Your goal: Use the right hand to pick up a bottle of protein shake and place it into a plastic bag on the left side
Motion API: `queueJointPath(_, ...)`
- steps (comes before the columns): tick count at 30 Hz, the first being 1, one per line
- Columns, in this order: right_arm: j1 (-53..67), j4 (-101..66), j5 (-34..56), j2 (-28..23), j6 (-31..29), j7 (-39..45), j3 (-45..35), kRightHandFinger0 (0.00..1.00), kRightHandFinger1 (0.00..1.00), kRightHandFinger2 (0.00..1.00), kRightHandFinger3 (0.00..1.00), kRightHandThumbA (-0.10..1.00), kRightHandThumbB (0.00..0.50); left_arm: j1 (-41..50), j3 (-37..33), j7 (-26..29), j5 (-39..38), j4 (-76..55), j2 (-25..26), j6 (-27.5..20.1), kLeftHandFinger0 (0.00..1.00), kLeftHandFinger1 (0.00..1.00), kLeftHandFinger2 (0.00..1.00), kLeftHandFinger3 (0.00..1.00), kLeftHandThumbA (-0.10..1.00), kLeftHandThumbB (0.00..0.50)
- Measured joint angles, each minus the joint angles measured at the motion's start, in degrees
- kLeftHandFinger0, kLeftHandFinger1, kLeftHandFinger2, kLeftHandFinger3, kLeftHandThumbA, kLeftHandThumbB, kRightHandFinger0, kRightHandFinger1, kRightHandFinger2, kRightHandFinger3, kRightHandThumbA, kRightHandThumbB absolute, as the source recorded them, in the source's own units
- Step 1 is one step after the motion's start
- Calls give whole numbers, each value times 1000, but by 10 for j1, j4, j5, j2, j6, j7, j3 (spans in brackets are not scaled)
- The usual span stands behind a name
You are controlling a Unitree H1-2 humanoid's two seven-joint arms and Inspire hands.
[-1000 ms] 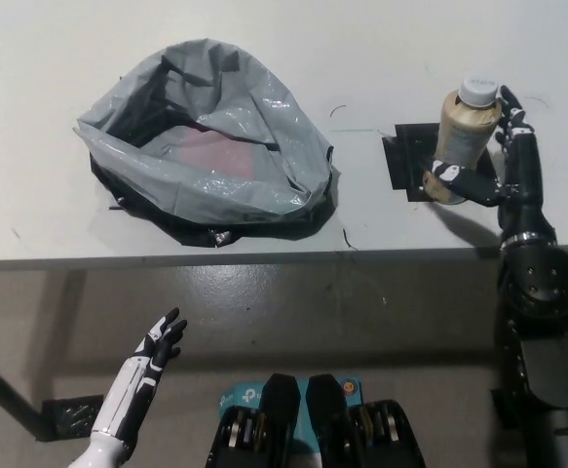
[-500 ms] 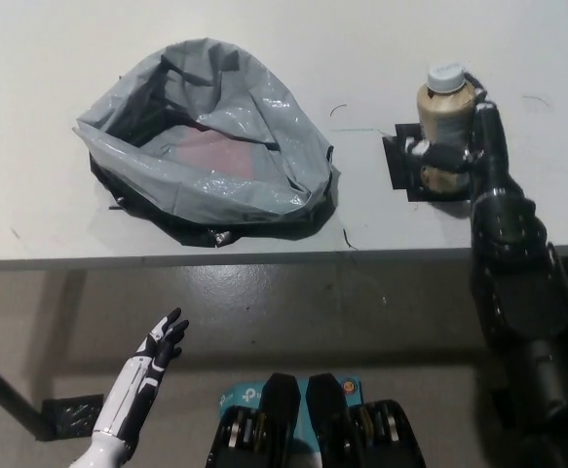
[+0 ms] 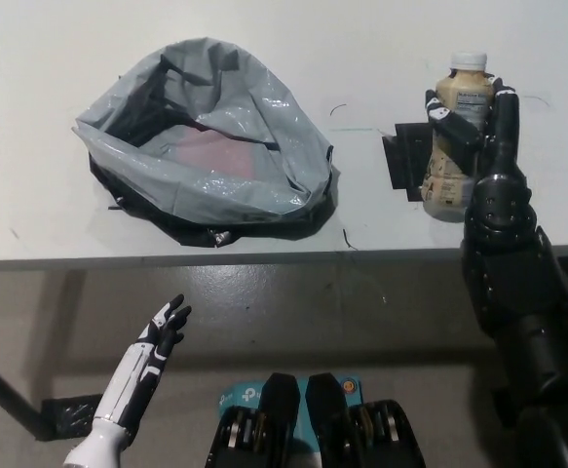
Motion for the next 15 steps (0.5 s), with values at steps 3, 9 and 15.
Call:
queueJointPath(3, 0, -7, -1, -1, -3, -5, 7, 0, 279, 748, 809, -100, 119, 0, 0, 0, 0, 0, 0, -1, 1000, 1000, 1000, 1000, 1000, 161)
queueJointPath(9, 5, -94, -25, -1, -2, -4, 57, 0, 225, 719, 870, -100, 103, -1, 0, 0, 1, 0, 0, -3, 1000, 1000, 1000, 1000, 1000, 155)
queueJointPath(15, 4, -177, -55, -1, 0, 16, 127, 2, 452, 848, 984, -100, 107, -2, 0, 0, 1, 0, 0, -3, 1000, 1000, 1000, 1000, 1000, 195)
